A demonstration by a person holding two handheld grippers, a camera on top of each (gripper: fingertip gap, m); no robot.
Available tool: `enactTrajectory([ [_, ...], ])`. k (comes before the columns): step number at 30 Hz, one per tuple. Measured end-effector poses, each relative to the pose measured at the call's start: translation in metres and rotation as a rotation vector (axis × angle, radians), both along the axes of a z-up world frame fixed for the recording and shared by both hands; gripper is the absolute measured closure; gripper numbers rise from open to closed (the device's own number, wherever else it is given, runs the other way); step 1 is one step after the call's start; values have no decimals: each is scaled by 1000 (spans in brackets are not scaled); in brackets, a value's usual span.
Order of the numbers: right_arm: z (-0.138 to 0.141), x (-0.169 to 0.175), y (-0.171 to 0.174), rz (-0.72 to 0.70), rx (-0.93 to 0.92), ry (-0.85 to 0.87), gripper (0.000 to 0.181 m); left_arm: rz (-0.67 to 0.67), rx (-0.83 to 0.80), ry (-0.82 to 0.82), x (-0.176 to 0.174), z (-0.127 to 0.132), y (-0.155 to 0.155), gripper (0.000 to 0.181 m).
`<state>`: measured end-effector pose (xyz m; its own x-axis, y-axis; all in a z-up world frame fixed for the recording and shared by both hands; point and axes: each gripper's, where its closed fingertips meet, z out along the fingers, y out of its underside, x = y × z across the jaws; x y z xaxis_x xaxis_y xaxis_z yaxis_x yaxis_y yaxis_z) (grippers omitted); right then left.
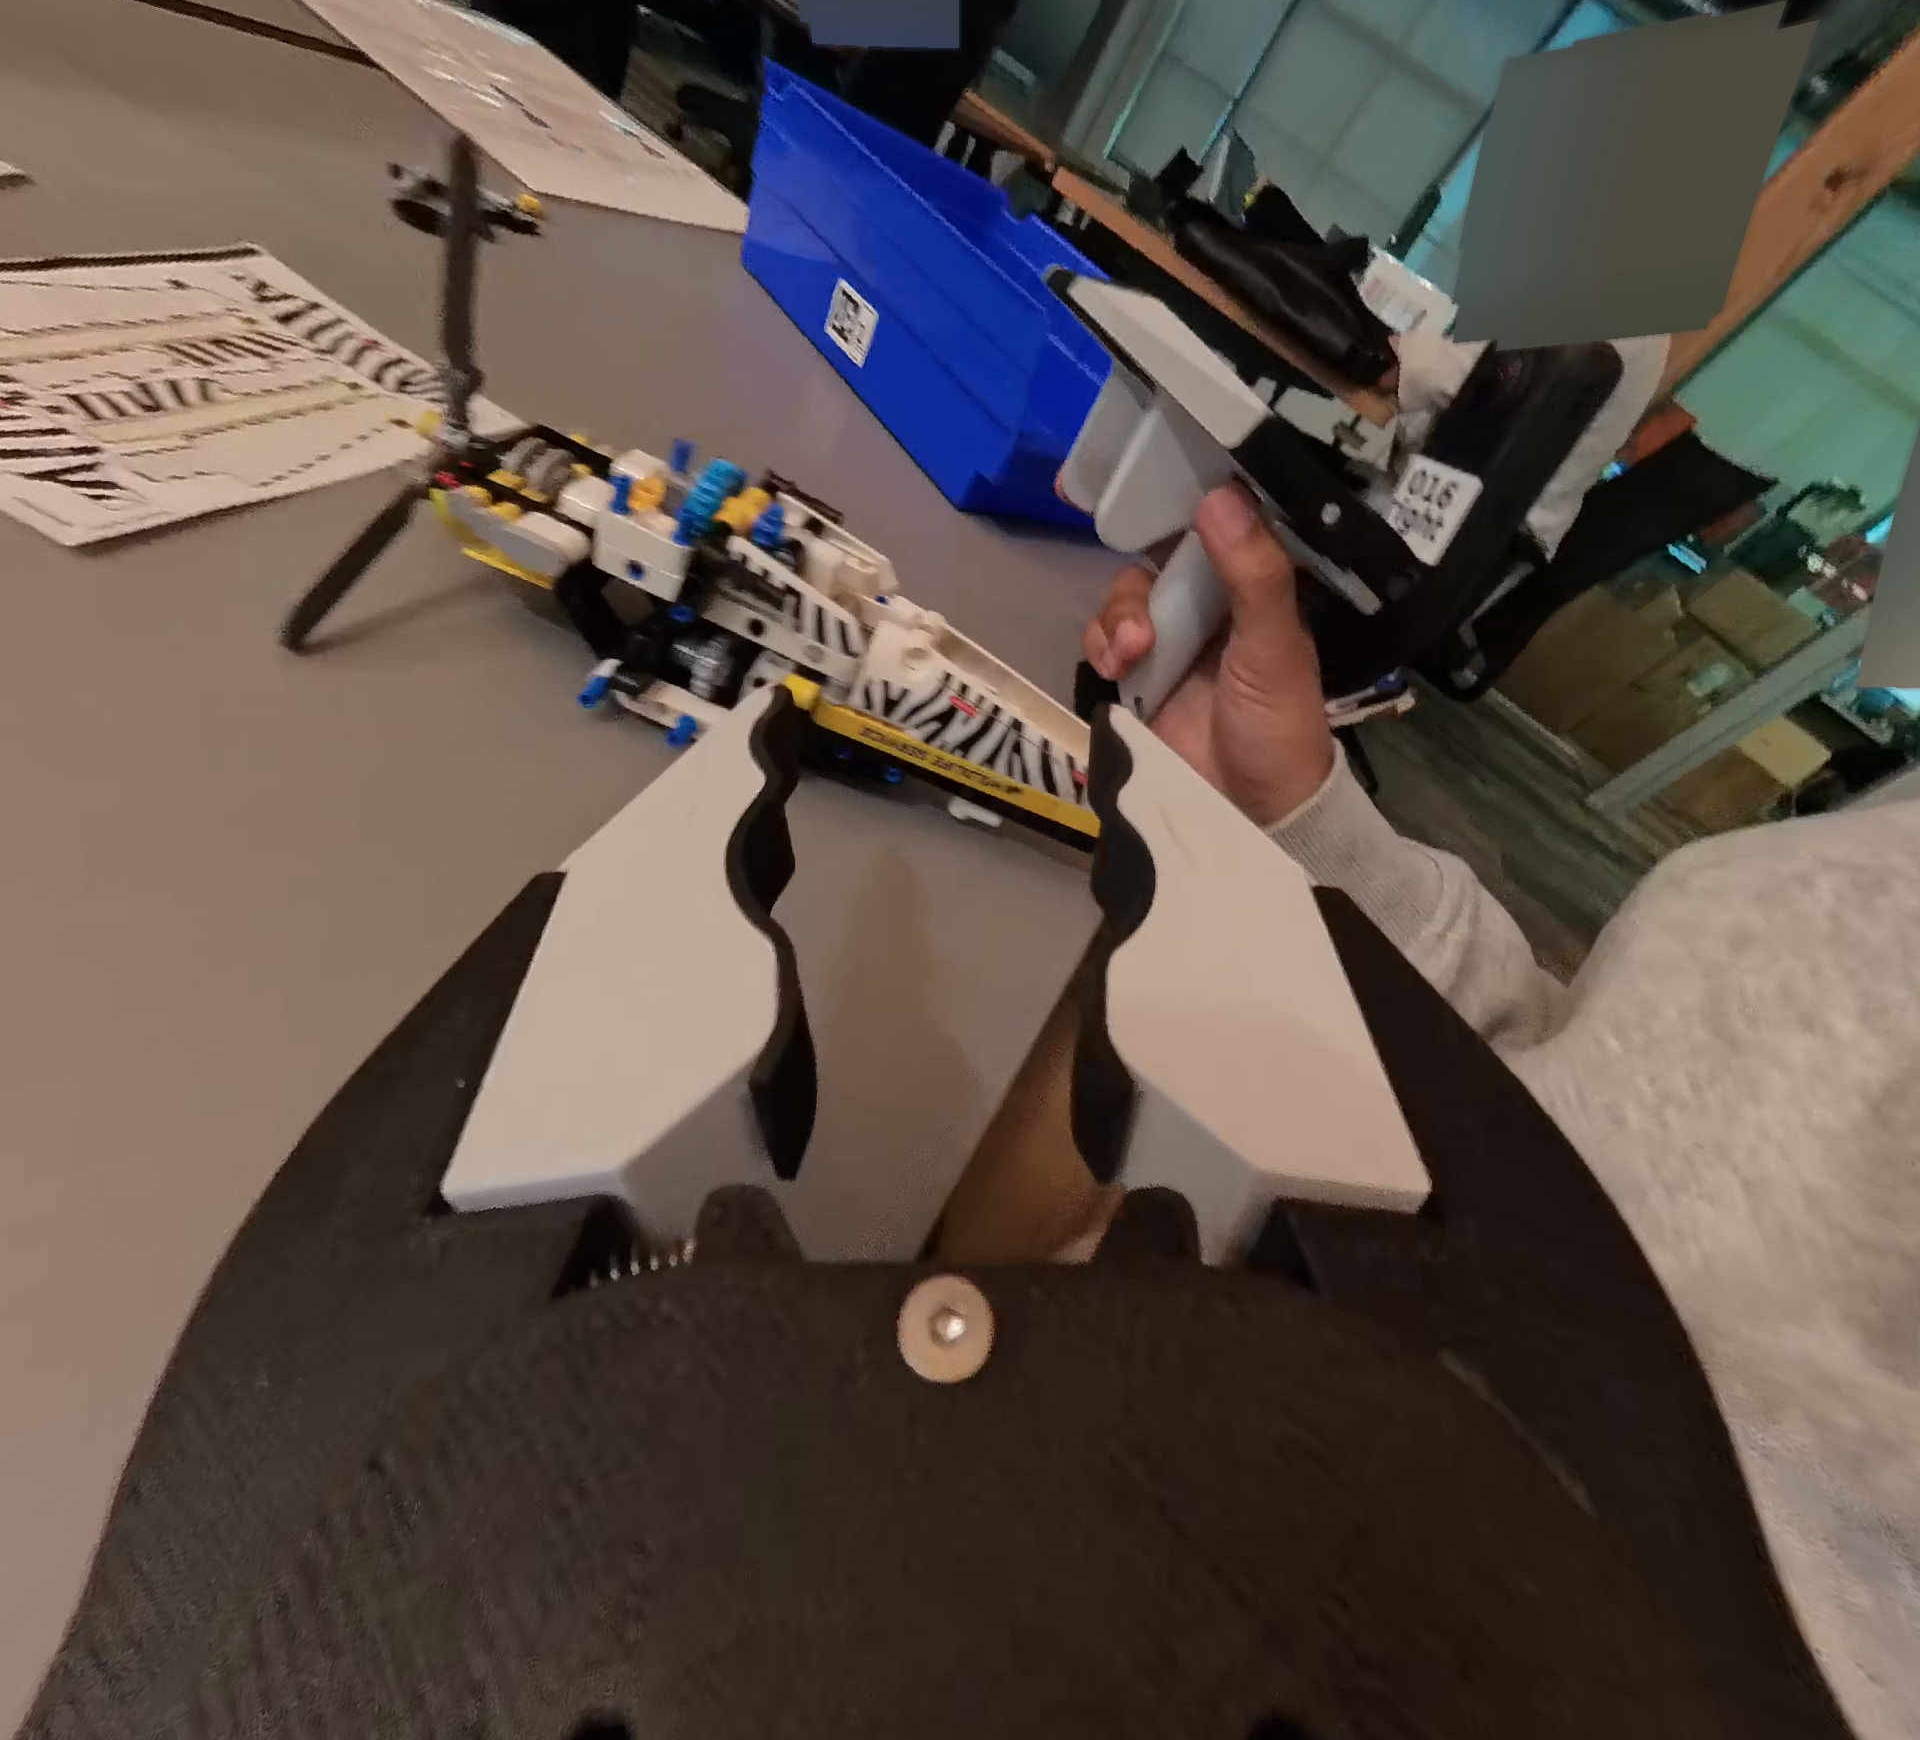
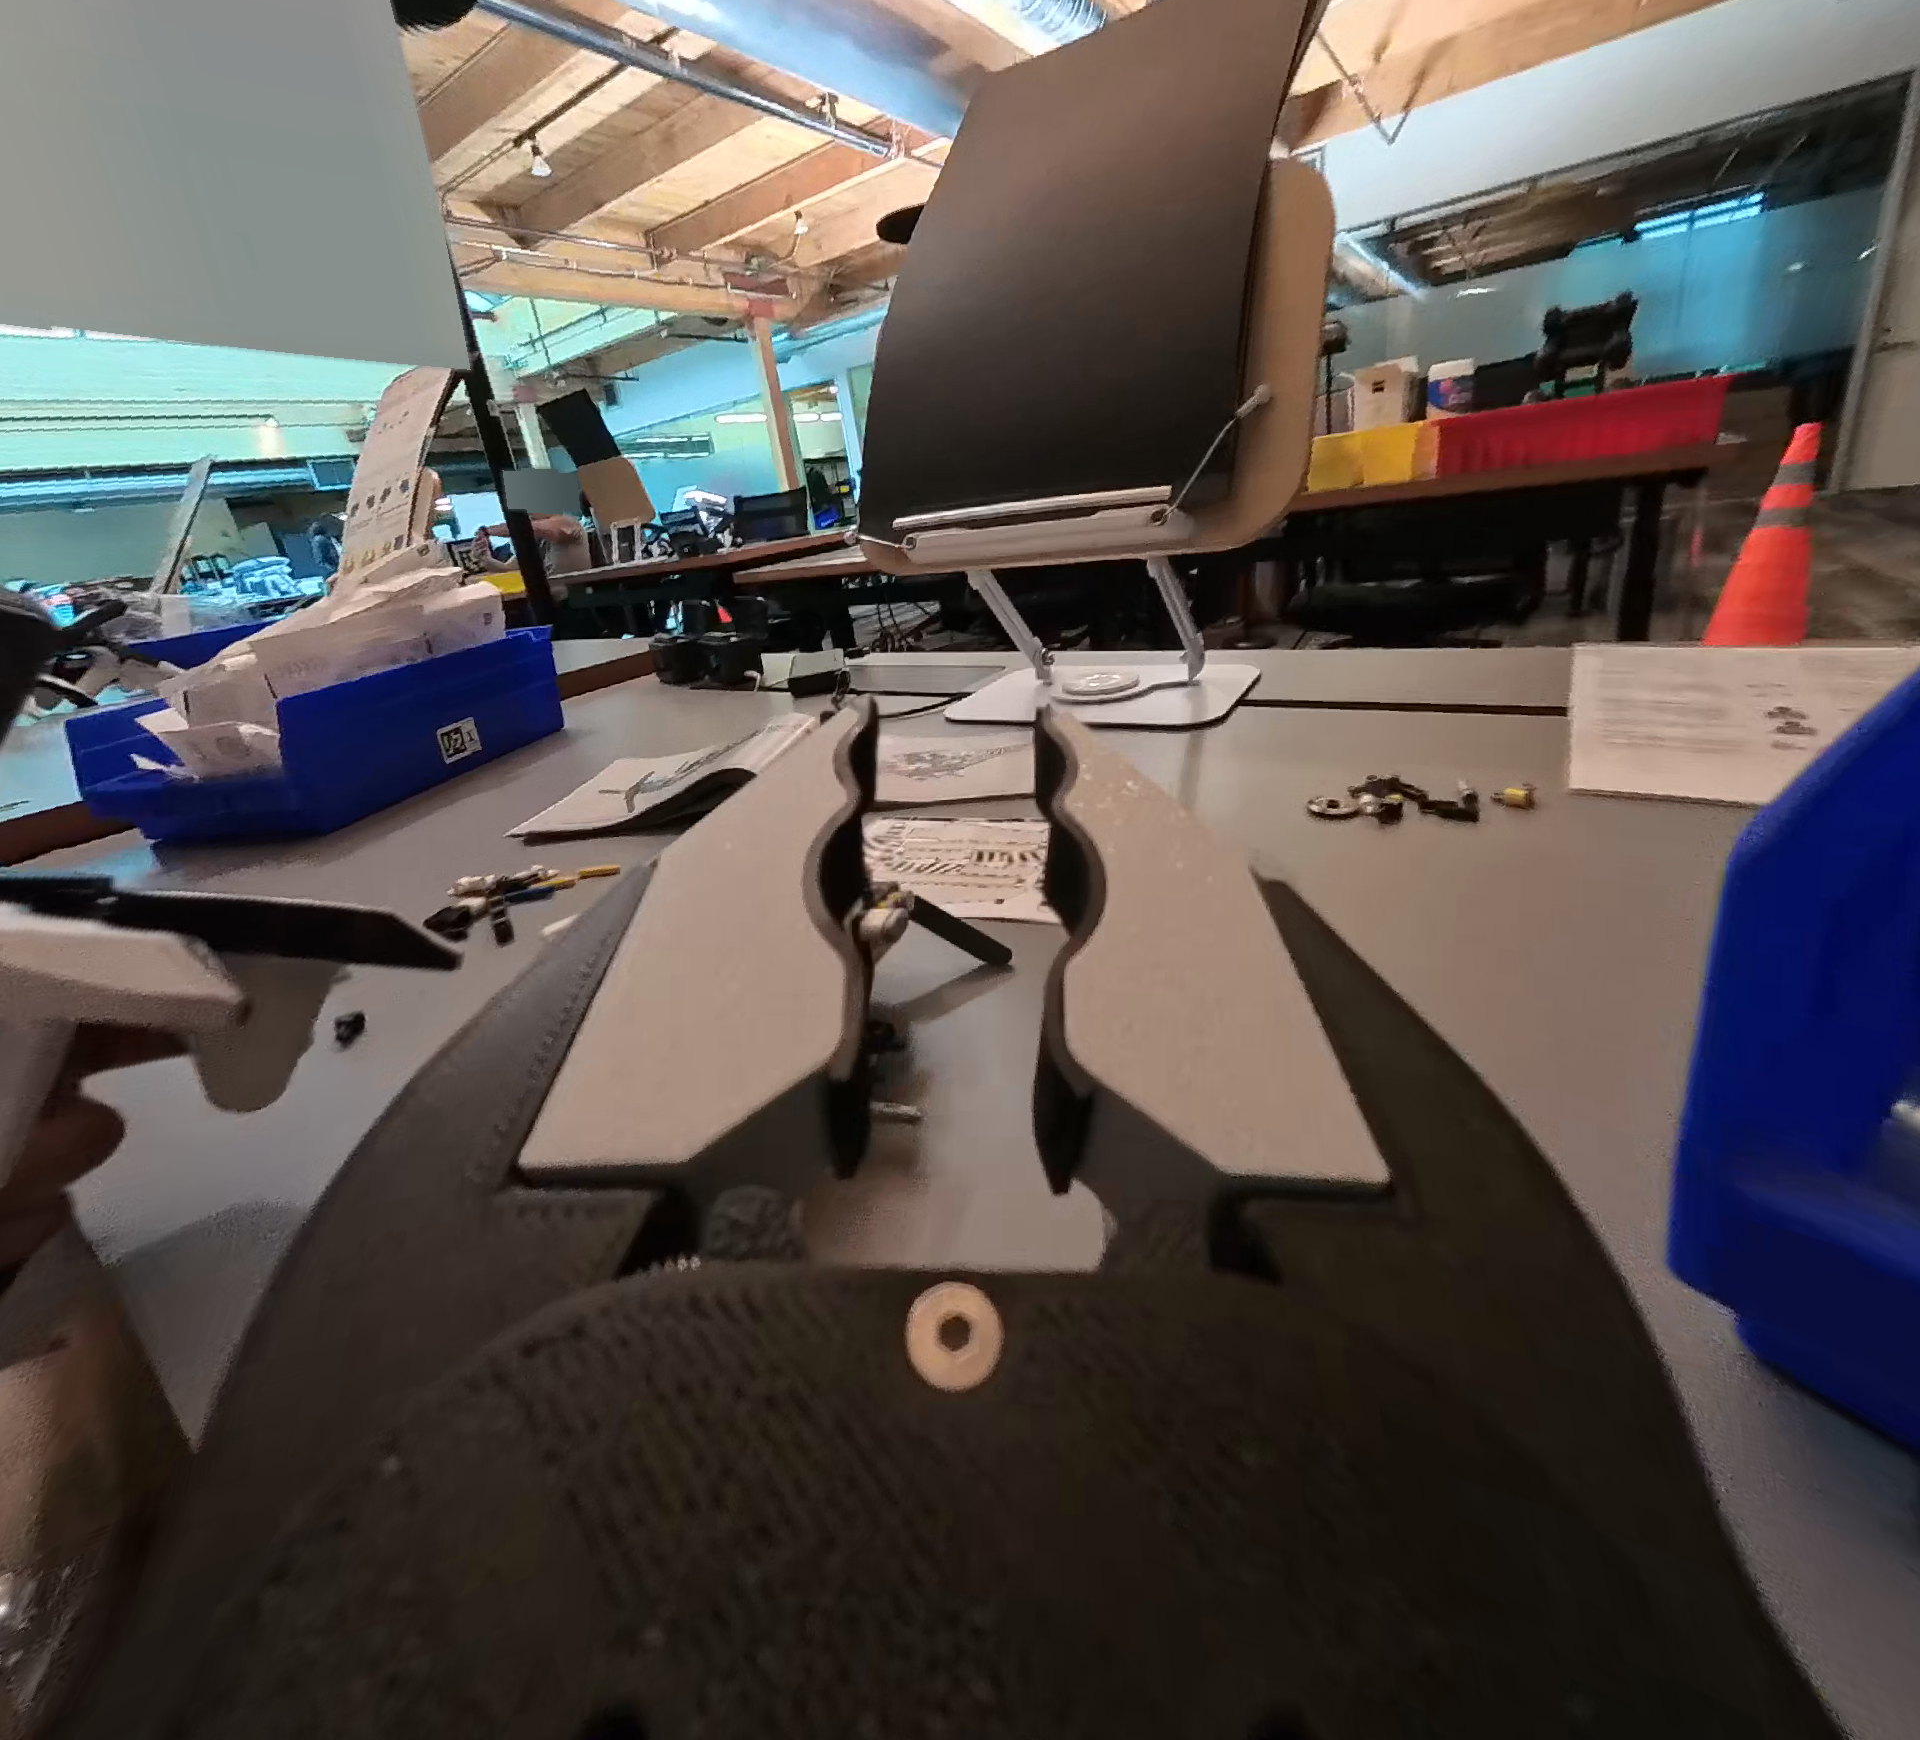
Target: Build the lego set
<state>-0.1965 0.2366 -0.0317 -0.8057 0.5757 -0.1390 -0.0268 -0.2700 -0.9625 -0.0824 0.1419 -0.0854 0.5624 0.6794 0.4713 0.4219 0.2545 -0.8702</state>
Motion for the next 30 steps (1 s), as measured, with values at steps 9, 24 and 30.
enactTrajectory([
  [9, 1, -33, -35, -28, 114, 3, 102, 6, 7, -78, -76, -4, -35, 126],
  [24, -3, -22, -25, -187, 231, 190, 152, 189, -361, 60, -31, 17, -50, 181],
  [30, -9, -27, -25, -152, 221, 134, 149, 238, -355, 145, -41, 39, -66, 181],
])
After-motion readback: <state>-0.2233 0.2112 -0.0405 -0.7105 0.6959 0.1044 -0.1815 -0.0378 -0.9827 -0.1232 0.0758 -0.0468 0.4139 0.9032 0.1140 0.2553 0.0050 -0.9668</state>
